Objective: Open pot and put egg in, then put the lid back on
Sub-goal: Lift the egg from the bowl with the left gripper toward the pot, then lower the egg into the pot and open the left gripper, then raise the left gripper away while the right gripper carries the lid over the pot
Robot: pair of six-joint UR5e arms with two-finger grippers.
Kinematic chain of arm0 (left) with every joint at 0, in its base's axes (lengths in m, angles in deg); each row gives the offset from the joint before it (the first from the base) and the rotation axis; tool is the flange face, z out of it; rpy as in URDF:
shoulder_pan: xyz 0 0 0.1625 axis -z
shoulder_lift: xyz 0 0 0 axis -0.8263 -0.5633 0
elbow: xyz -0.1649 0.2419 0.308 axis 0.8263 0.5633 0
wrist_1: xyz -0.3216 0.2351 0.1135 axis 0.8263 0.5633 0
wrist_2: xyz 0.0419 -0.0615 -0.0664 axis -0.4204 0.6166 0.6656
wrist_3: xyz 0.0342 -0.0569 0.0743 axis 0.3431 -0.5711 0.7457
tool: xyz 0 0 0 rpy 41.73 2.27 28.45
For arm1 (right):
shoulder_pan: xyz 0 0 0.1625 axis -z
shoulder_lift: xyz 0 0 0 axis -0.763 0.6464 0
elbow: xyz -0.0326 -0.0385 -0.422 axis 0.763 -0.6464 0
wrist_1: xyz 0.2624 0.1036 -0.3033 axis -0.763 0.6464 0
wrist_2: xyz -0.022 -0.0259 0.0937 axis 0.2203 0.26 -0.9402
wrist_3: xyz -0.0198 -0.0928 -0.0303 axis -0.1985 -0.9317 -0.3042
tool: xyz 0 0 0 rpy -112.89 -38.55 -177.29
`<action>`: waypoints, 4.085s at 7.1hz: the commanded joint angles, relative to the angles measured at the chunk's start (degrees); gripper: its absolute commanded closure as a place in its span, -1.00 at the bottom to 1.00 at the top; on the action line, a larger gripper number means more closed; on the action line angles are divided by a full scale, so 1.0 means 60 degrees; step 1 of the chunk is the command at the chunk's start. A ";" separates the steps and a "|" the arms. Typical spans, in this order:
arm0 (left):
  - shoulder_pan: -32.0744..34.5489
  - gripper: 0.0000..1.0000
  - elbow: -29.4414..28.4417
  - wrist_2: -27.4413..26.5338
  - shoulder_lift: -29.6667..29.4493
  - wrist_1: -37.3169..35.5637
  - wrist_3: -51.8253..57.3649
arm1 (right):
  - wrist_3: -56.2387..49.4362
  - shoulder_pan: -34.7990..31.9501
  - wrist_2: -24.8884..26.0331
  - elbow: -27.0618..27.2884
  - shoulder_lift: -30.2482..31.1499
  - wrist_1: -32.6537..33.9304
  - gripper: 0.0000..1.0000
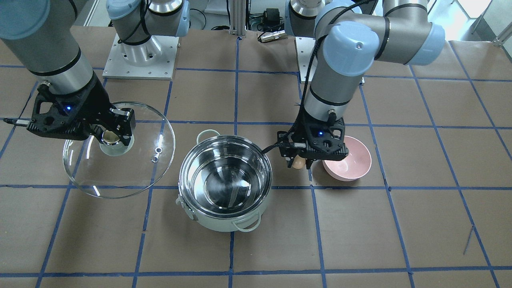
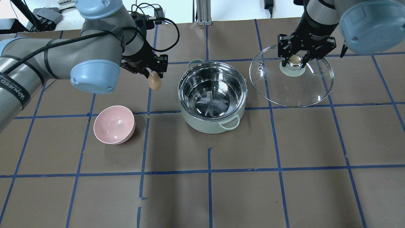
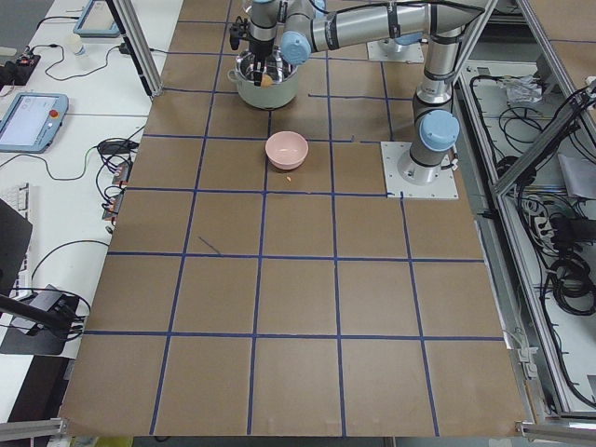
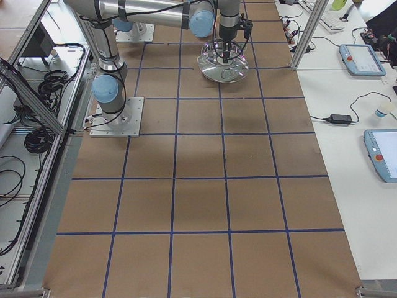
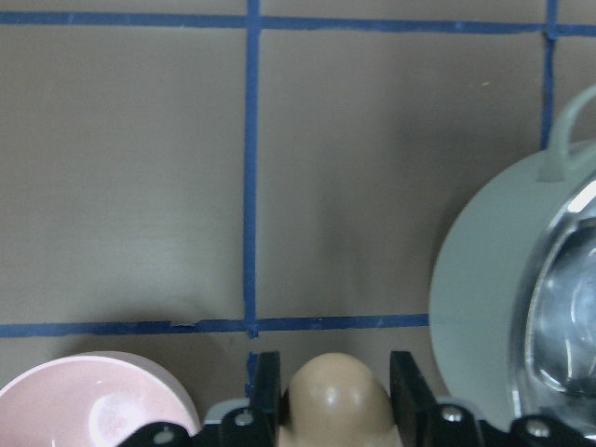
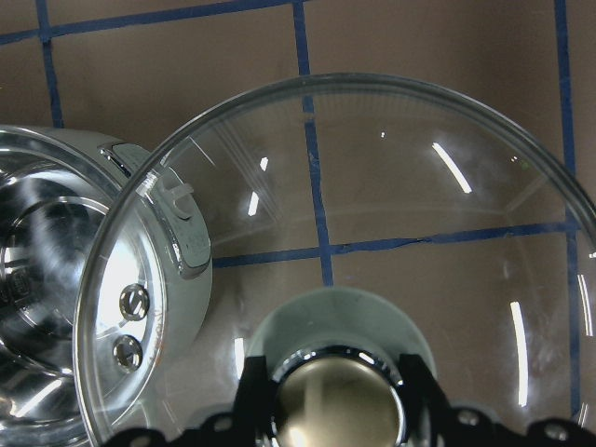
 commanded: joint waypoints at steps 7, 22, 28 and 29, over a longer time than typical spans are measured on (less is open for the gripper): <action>0.1963 0.79 -0.0265 -0.1339 -0.1659 -0.2075 -0.1065 | -0.0055 0.0008 -0.0092 0.0185 0.0062 0.0002 0.67; -0.1829 -0.99 -0.0718 0.0361 0.2274 0.4721 0.0528 | 0.0919 -0.0735 -0.0136 0.0156 0.0149 0.0017 0.61; -0.1947 -1.00 -0.1262 -0.0402 0.2456 0.5496 0.2010 | 0.3402 -0.2804 -0.0121 0.0127 -0.0798 0.1697 0.60; -0.2035 -1.00 -0.1305 -0.0517 0.2456 0.5510 0.2039 | 0.3417 -0.3167 -0.0295 0.0069 -0.0976 0.1905 0.60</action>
